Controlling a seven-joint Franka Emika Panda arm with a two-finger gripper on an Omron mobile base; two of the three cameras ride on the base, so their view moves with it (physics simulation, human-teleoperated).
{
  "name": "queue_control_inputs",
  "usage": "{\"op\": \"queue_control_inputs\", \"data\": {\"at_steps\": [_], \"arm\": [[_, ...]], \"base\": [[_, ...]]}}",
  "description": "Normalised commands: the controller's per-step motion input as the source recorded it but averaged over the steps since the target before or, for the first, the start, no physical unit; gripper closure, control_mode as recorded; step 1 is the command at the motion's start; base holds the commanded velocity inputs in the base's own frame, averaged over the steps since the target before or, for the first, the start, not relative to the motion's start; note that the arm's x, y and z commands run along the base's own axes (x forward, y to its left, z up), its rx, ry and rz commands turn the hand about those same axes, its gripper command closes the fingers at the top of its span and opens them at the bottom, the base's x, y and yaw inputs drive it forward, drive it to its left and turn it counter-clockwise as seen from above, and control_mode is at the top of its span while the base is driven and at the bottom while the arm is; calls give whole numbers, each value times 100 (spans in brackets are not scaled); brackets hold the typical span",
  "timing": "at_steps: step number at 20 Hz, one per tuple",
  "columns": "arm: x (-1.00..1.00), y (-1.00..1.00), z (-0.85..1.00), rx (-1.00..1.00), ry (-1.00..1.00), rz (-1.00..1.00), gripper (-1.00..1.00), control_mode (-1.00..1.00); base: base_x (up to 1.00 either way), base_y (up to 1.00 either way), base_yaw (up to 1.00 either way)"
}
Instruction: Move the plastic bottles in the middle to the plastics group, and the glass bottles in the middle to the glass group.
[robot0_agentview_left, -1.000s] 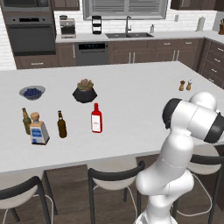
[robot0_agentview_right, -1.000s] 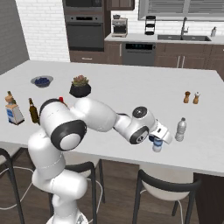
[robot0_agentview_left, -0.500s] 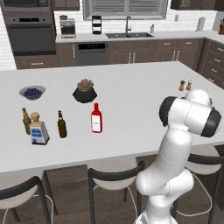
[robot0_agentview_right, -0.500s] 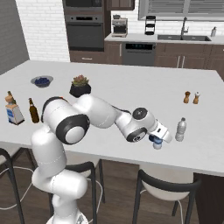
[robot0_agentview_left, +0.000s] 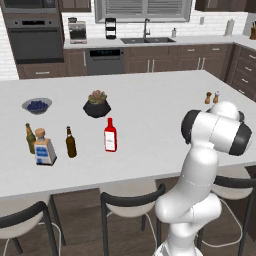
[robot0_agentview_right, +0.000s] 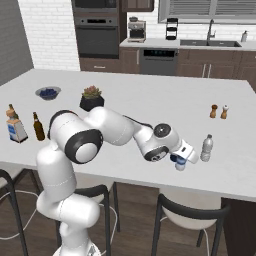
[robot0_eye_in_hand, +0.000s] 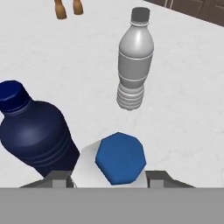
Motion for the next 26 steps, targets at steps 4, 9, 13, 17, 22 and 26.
{"op": "queue_control_inputs", "data": {"at_steps": [4,9,13,17,22,26], "arm": [[0,0,0,0,0,0,100,-100],[0,0,0,0,0,0,-100,-100],[0,0,0,0,0,0,-100,-100],[0,0,0,0,0,0,-100,-100],[0,0,0,0,0,0,-100,-100],[-6,2,0,0,-1,0,-100,-100]], "base": [[0,0,0],[0,0,0],[0,0,0],[0,0,0],[0,0,0],[0,0,0]]}}
